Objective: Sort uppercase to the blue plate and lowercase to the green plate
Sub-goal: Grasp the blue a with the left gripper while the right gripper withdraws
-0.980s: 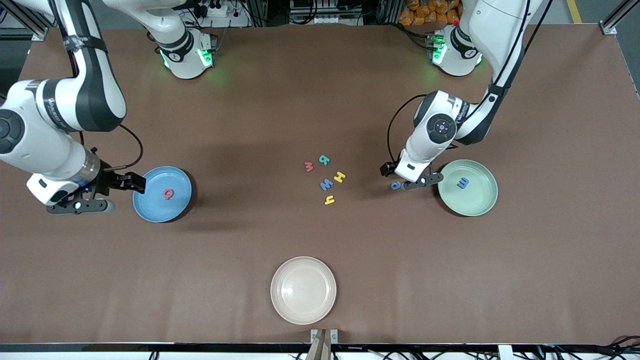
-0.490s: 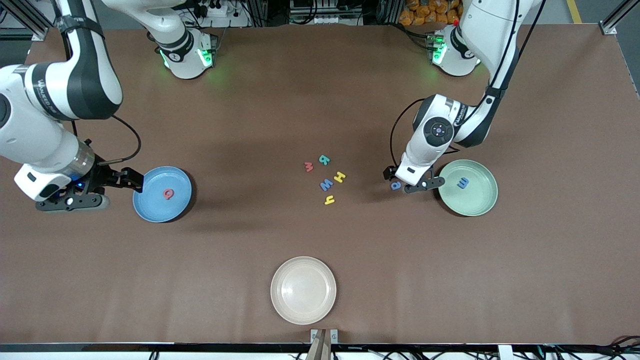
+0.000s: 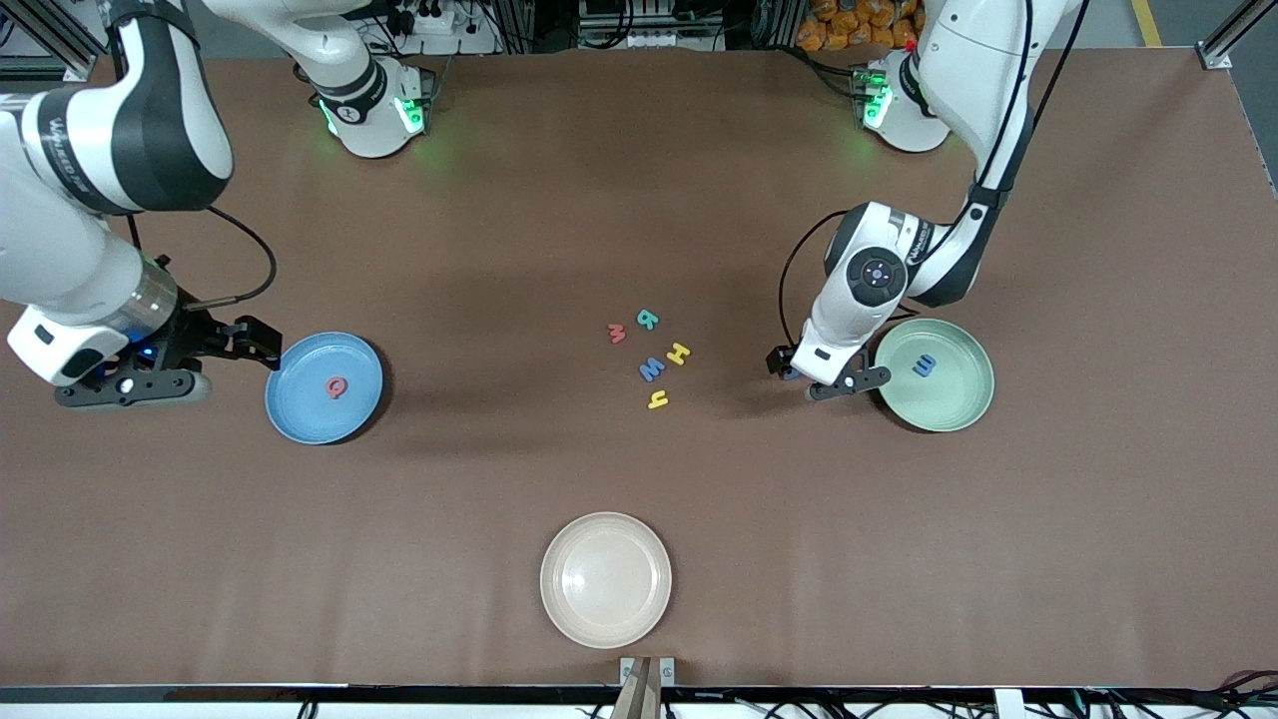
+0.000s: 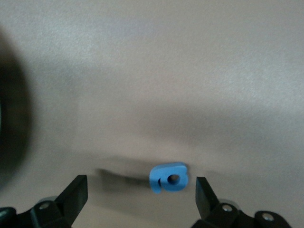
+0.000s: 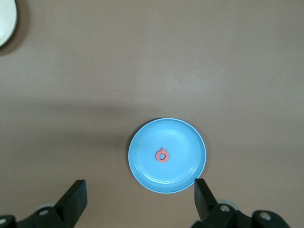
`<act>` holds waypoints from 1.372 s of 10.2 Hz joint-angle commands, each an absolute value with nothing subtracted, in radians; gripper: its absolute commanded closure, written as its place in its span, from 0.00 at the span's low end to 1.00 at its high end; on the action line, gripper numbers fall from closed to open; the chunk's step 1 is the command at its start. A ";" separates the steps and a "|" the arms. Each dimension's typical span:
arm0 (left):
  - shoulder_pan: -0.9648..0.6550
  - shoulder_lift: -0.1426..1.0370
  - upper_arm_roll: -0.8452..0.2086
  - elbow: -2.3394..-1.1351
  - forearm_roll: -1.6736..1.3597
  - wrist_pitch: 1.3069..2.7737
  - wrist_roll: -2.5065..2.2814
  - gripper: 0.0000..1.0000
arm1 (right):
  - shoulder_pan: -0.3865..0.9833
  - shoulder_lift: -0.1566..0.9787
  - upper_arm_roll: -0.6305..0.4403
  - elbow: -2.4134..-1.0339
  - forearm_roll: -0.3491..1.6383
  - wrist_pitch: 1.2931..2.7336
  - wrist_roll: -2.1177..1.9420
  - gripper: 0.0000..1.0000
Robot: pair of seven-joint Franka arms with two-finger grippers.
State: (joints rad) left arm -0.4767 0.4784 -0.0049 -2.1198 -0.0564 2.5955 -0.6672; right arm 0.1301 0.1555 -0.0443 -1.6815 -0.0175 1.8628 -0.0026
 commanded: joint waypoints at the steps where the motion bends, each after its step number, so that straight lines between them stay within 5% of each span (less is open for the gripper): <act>1: -0.530 0.505 0.038 -2.092 -0.046 2.603 -0.673 0.00 | 0.143 0.144 -0.055 -1.654 0.012 1.830 0.015 0.00; 5: -0.618 0.506 0.104 -2.094 -0.118 2.603 -0.721 0.01 | 0.164 0.160 -0.055 -1.635 0.011 1.833 0.083 0.00; 12: -0.644 0.512 0.120 -2.092 -0.135 2.603 -0.729 0.43 | 0.241 0.176 -0.051 -1.614 0.014 1.833 0.195 0.00; 14: -0.658 0.517 0.127 -2.092 -0.135 2.603 -0.735 0.46 | 0.285 0.179 -0.049 -1.614 0.014 1.836 0.242 0.00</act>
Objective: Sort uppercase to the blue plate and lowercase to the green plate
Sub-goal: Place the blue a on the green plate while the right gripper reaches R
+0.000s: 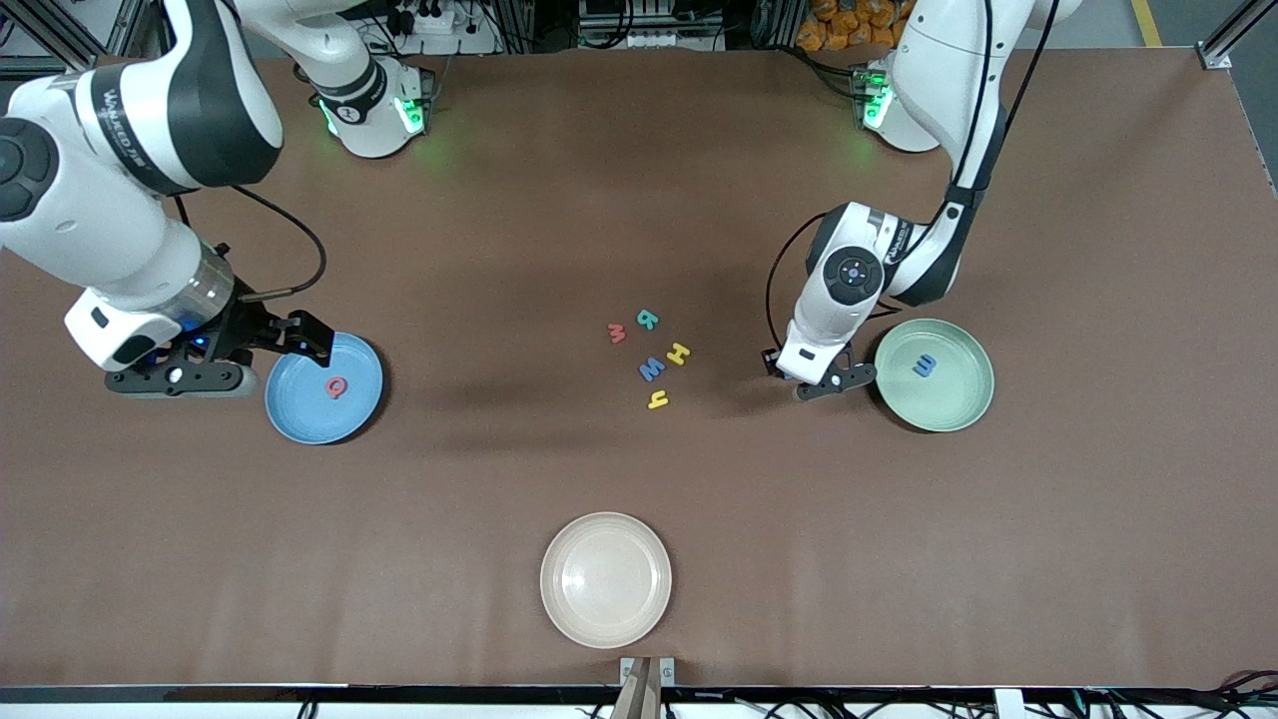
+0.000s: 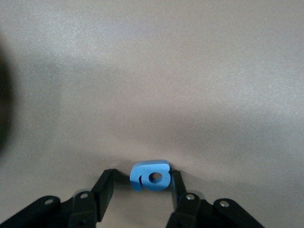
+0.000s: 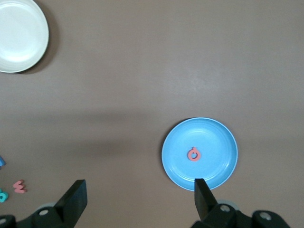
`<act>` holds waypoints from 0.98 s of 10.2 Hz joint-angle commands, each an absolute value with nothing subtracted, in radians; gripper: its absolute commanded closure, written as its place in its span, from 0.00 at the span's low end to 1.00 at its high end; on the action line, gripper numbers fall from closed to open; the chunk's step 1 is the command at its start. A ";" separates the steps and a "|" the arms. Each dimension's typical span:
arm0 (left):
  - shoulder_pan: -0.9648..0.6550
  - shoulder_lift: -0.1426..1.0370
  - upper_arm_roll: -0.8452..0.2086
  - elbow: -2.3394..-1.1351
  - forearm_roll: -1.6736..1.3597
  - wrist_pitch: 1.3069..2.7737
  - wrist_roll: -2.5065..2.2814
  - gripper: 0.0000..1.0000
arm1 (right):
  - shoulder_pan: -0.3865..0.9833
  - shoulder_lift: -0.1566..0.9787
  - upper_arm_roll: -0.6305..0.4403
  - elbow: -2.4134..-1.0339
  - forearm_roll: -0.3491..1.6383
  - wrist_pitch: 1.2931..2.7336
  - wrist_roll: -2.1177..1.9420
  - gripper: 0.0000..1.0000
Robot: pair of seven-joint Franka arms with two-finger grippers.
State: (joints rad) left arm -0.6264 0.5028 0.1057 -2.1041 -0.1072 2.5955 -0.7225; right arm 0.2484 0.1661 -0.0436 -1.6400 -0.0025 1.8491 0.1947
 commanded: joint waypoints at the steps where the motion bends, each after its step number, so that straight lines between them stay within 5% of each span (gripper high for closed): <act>1: -0.667 0.520 0.139 -2.091 -0.141 2.603 -0.736 0.46 | 0.311 0.190 -0.038 -1.614 0.014 1.839 0.282 0.00; 8: -0.675 0.526 0.144 -2.085 -0.146 2.603 -0.732 0.65 | 0.558 0.314 0.008 -1.615 0.014 1.959 0.293 0.00; 10: -0.675 0.525 0.144 -2.085 -0.146 2.603 -0.729 0.66 | 0.568 0.374 0.095 -1.621 0.011 2.005 0.269 0.00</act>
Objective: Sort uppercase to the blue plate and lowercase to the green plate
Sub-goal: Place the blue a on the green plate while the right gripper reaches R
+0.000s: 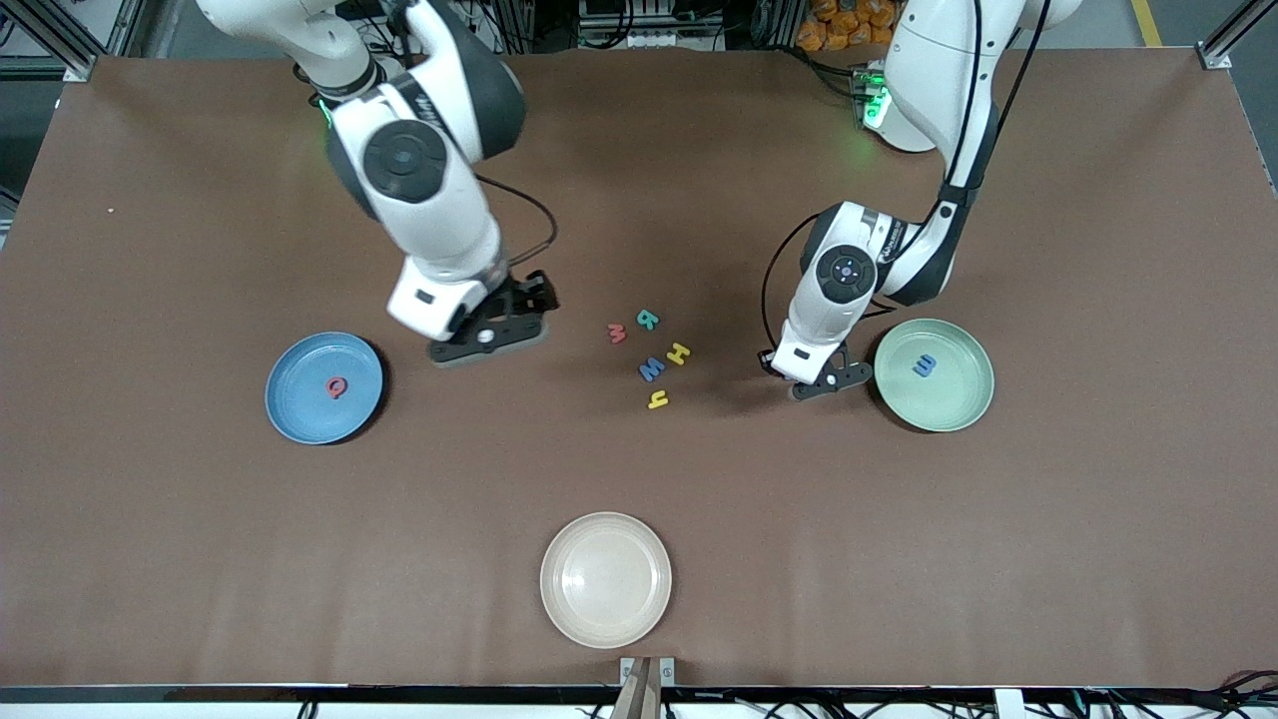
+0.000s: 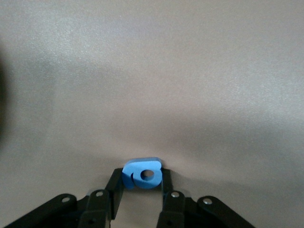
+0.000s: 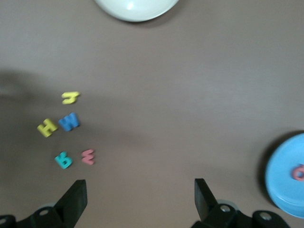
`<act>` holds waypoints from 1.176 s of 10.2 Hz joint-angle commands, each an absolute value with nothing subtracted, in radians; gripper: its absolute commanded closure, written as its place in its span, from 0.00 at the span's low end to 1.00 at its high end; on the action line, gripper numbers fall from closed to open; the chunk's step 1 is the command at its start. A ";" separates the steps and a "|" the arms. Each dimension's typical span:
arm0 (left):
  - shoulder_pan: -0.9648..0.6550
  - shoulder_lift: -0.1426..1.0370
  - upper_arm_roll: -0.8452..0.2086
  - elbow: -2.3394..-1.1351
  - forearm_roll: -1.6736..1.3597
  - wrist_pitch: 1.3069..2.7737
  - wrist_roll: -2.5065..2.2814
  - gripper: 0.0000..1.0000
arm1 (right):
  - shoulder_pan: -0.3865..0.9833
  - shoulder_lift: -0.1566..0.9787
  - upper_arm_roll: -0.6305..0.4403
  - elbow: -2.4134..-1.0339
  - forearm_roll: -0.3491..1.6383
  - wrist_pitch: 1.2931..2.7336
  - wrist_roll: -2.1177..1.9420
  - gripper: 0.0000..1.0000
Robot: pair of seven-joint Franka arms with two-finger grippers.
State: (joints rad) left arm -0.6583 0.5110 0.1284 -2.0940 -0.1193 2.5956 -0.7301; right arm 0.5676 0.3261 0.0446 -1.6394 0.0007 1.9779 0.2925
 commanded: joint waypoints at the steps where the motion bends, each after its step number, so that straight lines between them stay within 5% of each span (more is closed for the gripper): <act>1: -0.675 0.523 0.146 -2.085 -0.144 2.602 -0.726 0.67 | 0.592 0.389 0.101 -1.627 0.008 2.032 0.253 0.01; 9: -0.643 0.395 0.228 -2.097 -0.097 2.425 -0.522 0.71 | 0.687 0.535 0.141 -1.628 -0.034 2.201 0.035 0.15; 12: -0.498 0.306 0.224 -2.158 -0.028 2.387 -0.332 0.71 | 0.699 0.584 0.172 -1.629 -0.048 2.239 0.046 0.16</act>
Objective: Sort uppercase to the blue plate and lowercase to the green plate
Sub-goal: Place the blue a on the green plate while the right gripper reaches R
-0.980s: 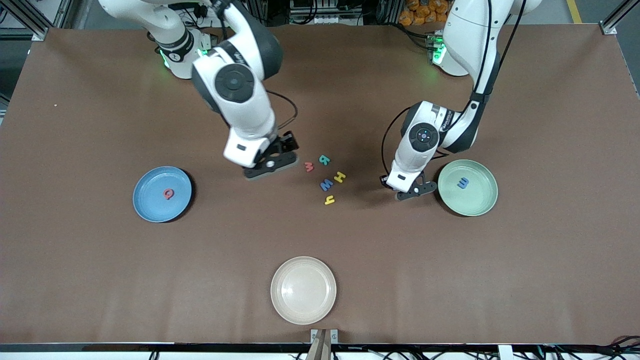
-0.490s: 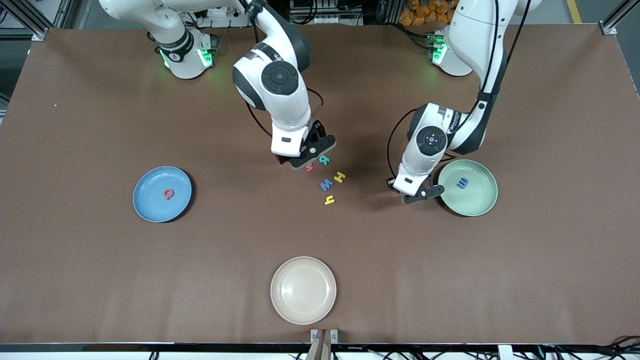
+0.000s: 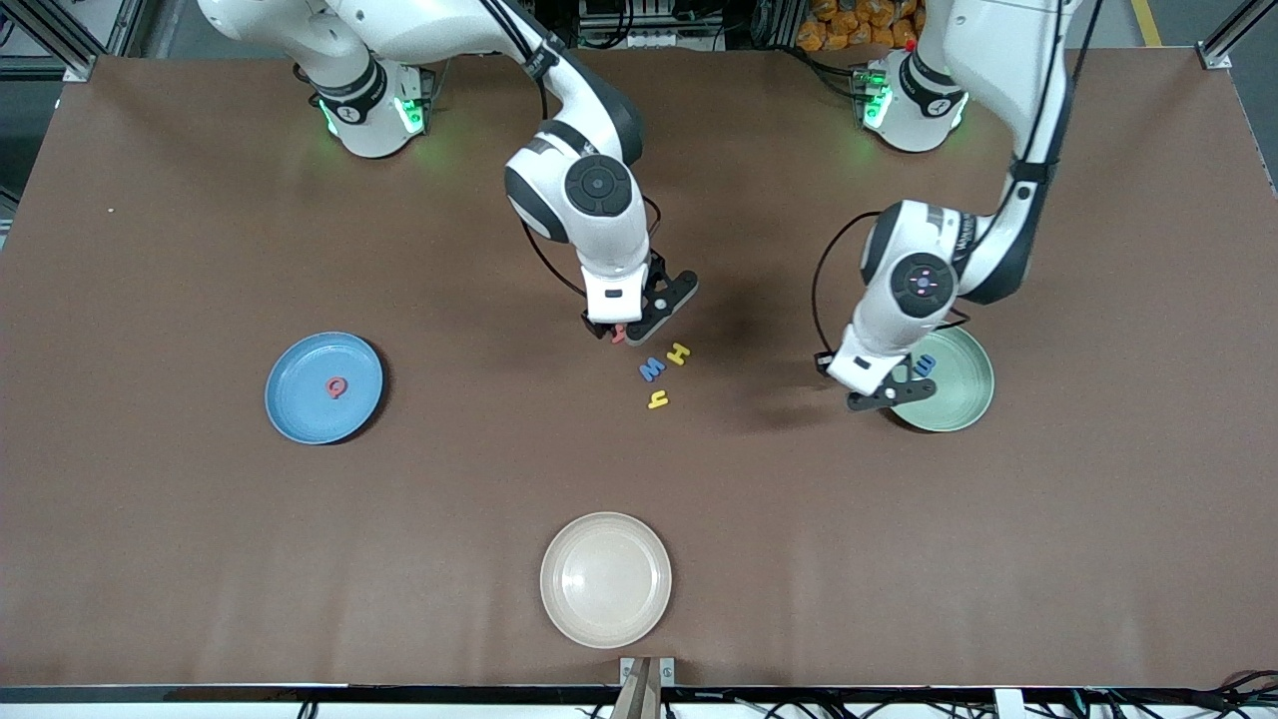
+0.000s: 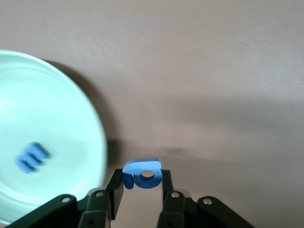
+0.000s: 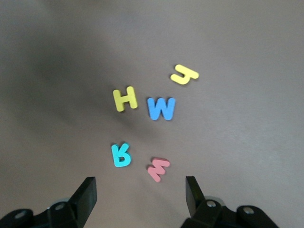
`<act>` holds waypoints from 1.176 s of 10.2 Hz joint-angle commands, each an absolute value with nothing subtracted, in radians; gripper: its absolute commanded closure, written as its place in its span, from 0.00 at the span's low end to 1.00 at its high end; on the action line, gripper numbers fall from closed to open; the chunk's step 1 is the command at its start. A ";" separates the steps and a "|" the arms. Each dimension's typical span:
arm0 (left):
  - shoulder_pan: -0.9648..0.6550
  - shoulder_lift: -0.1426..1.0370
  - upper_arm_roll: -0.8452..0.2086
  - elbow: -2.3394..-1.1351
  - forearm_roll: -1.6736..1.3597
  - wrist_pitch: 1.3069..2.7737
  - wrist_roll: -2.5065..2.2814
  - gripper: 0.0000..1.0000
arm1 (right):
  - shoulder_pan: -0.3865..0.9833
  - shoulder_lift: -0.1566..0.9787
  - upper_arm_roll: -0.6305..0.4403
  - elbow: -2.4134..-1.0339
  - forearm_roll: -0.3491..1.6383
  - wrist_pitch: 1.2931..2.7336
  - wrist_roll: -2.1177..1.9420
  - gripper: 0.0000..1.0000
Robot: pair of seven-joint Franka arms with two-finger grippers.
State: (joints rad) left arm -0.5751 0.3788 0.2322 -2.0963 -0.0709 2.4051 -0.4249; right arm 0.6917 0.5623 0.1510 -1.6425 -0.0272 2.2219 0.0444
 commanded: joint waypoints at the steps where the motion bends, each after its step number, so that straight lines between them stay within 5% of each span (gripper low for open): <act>1: -0.448 0.281 0.222 -2.186 -0.014 2.387 -0.266 0.70 | 0.718 0.595 0.172 -1.631 -0.051 2.259 0.048 0.16; 6: -0.313 0.267 0.216 -2.244 -0.005 2.417 -0.123 0.59 | 0.739 0.669 0.173 -1.655 -0.103 2.347 0.054 0.22; 9: -0.316 0.272 0.215 -2.246 -0.014 2.431 -0.124 0.09 | 0.741 0.689 0.187 -1.666 -0.109 2.356 0.058 0.24; 10: -0.324 0.270 0.215 -2.243 -0.015 2.431 -0.136 0.00 | 0.741 0.696 0.187 -1.664 -0.110 2.356 0.058 0.25; 12: -0.337 0.264 0.192 -2.235 -0.035 2.431 -0.173 0.00 | 0.749 0.703 0.189 -1.666 -0.121 2.356 0.069 0.30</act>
State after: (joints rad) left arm -0.3266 0.2901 0.2113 -2.2262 -0.0250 2.4267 -0.1396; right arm 0.7435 0.6935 0.1837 -1.6656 -0.1023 2.3455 0.0472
